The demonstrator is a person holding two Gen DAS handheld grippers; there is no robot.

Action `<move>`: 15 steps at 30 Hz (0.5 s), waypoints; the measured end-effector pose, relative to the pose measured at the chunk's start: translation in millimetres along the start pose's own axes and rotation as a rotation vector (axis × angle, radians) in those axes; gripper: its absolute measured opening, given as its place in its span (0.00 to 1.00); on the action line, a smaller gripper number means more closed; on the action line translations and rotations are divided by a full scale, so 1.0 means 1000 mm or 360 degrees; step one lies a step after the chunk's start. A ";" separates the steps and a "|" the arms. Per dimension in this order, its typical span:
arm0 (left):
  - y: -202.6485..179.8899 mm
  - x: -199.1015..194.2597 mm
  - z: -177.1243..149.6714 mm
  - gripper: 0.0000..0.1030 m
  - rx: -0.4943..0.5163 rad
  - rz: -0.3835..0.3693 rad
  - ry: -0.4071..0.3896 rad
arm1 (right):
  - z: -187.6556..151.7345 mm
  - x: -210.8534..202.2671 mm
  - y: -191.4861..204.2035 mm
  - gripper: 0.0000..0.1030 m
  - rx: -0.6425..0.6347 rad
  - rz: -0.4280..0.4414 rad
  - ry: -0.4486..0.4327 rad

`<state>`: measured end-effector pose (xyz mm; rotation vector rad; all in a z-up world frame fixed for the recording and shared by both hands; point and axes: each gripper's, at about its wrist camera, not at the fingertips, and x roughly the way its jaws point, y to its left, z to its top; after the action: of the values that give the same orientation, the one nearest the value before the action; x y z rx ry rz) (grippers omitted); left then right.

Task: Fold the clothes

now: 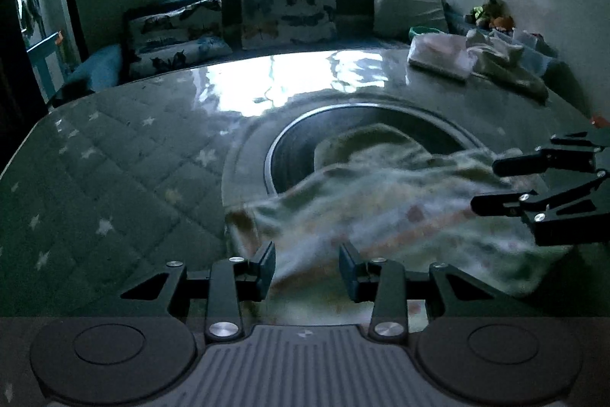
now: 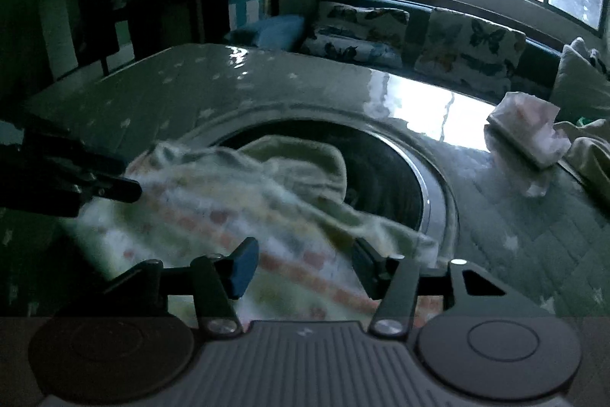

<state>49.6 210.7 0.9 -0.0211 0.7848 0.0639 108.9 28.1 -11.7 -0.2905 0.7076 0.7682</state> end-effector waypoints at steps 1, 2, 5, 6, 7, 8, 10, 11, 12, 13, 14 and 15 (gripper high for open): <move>0.000 0.005 0.003 0.38 -0.0005 0.0002 0.0005 | 0.003 0.004 -0.002 0.52 0.0011 0.0001 0.0003; 0.000 0.010 0.007 0.38 -0.0009 0.0003 0.0011 | 0.004 0.009 -0.003 0.52 0.0018 -0.0003 0.0011; 0.001 0.026 0.013 0.38 -0.0010 0.0015 0.0039 | 0.005 0.024 -0.008 0.52 0.0041 -0.0018 0.0041; 0.002 0.031 0.014 0.37 -0.0009 0.0021 0.0049 | 0.004 0.028 -0.011 0.52 0.0052 -0.0018 0.0048; 0.002 0.037 0.015 0.37 -0.0005 0.0029 0.0060 | 0.004 0.031 -0.013 0.52 0.0064 -0.0016 0.0053; 0.003 0.041 0.016 0.37 -0.0004 0.0038 0.0071 | 0.003 0.034 -0.016 0.52 0.0076 -0.0015 0.0059; 0.005 0.046 0.017 0.36 -0.0006 0.0053 0.0082 | 0.003 0.035 -0.019 0.52 0.0083 -0.0010 0.0060; 0.005 0.046 0.018 0.36 -0.0004 0.0054 0.0078 | 0.003 0.035 -0.019 0.52 0.0080 -0.0013 0.0058; 0.004 0.045 0.019 0.36 0.0001 0.0054 0.0071 | 0.004 0.034 -0.019 0.52 0.0078 -0.0017 0.0055; 0.002 0.043 0.021 0.36 0.0011 0.0053 0.0060 | 0.006 0.032 -0.018 0.52 0.0078 -0.0016 0.0048; 0.000 0.043 0.023 0.36 0.0019 0.0049 0.0051 | 0.007 0.032 -0.017 0.52 0.0074 -0.0011 0.0039; -0.002 0.044 0.024 0.36 0.0020 0.0042 0.0048 | 0.008 0.032 -0.016 0.52 0.0070 -0.0006 0.0029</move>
<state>97.7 212.0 -12.6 0.0003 0.8159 0.0837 140.2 38.0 -27.7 -0.2593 0.7403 0.7464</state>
